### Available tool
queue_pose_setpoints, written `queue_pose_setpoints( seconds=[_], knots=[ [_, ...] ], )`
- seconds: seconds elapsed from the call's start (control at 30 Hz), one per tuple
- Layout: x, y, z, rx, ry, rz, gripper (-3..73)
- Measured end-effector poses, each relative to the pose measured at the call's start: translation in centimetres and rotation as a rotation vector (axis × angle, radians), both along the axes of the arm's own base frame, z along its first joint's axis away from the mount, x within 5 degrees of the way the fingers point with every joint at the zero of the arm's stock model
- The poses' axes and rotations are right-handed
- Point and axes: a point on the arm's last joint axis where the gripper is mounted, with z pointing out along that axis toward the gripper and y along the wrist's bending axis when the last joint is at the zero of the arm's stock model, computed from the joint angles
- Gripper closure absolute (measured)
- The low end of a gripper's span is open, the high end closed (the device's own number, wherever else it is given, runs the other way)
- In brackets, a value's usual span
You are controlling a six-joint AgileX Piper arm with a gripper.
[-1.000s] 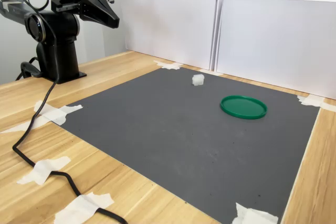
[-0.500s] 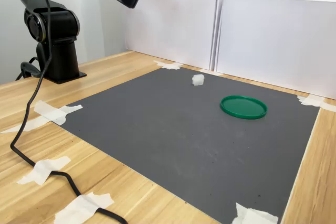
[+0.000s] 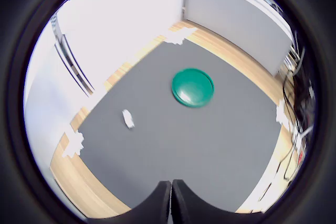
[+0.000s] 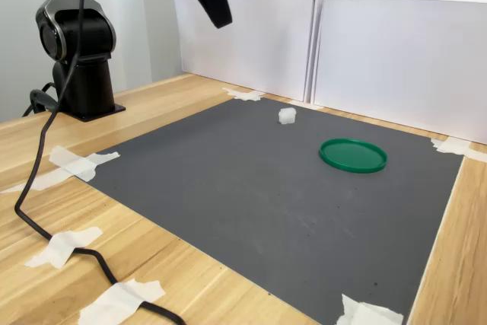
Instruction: Grasp a white terminal and put it on the green lid.
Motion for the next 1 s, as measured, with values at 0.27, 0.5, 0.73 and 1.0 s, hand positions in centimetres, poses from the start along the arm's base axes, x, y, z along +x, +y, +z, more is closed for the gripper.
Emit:
queue_pose_setpoints(
  seconds=[0.27,0.5,0.73,1.0],
  knots=[
    [1.0,3.4,0.0,-0.087,0.009,0.256,65.0],
    [0.4,7.2,-1.3,-0.226,0.061,0.333,29.3],
    [-0.1,9.8,-1.8,-0.194,0.057,0.397,0.2],
    [0.7,10.3,-1.5,-0.148,-0.017,0.354,-2.0]
  ],
)
